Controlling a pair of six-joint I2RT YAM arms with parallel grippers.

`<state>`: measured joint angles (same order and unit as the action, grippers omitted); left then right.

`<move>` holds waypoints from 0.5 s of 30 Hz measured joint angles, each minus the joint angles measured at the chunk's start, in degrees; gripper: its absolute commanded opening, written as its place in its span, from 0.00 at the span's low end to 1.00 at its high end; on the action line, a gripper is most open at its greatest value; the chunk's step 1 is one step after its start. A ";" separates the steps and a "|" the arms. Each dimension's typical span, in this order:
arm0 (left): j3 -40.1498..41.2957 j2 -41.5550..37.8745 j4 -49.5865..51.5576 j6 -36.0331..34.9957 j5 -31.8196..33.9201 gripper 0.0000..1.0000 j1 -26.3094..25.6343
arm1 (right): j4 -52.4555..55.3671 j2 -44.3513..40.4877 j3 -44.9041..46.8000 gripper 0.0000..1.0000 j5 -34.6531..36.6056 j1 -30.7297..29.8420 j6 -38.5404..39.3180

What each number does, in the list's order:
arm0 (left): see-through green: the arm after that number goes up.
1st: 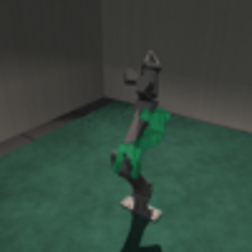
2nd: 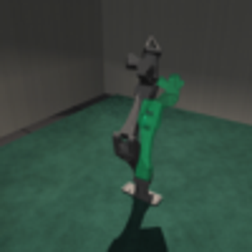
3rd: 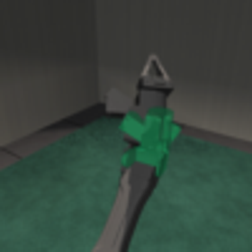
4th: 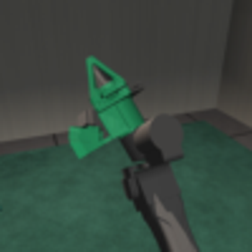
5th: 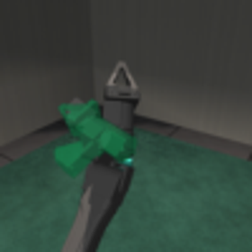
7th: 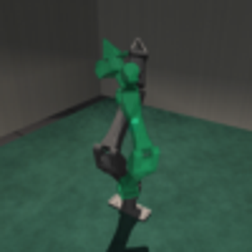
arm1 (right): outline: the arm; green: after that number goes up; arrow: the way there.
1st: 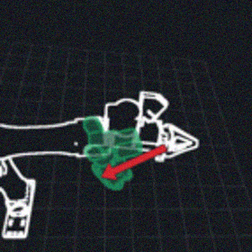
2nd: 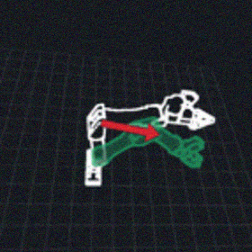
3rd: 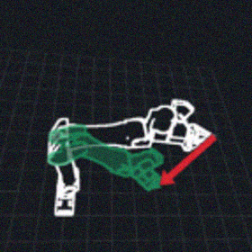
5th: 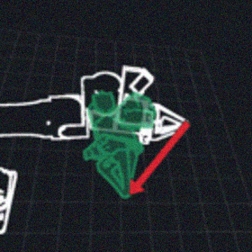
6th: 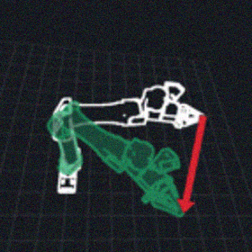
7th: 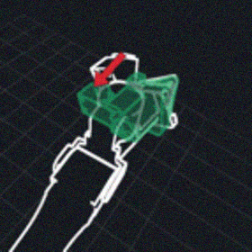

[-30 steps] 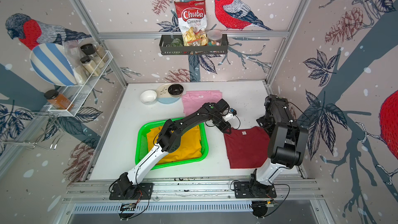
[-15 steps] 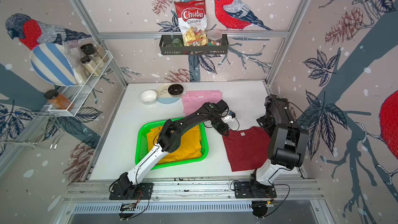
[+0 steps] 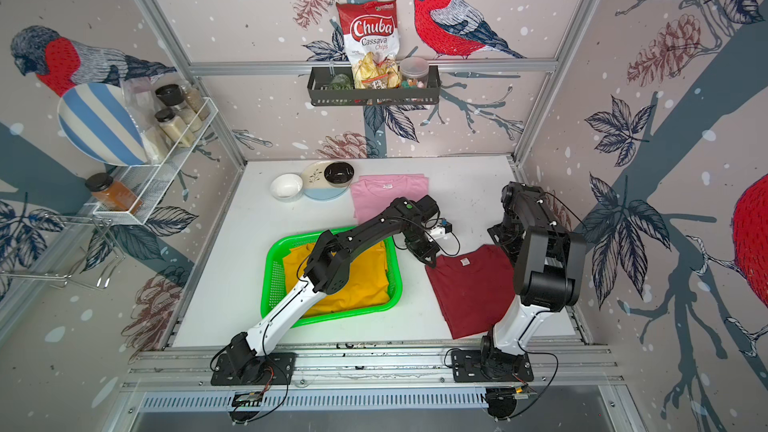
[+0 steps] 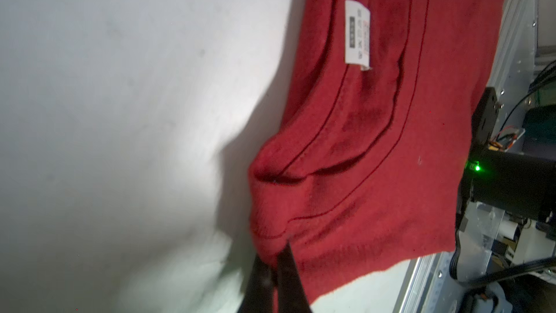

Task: Put the folded t-shirts into the basket
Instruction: Pick up the T-shirt from the center of the board.

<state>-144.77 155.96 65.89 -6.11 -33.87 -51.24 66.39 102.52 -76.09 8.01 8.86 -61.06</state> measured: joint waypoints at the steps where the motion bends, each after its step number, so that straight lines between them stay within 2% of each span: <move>1: 0.66 -0.68 1.16 -1.20 0.44 0.00 -0.20 | 0.11 0.55 -0.31 1.00 -0.72 -0.24 -0.96; 7: 6.10 -6.16 5.42 -7.74 7.37 0.00 -1.75 | 1.64 3.82 -2.34 1.00 -2.93 -2.01 -6.88; 15: 6.67 -7.87 5.16 -11.13 9.81 0.00 -2.36 | 1.44 9.53 -7.39 1.00 -5.49 -6.10 -11.58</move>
<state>-138.10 148.09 71.05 -17.23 -24.05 -53.60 67.83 112.05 -83.48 2.52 2.76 -72.64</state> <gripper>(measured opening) 0.049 0.995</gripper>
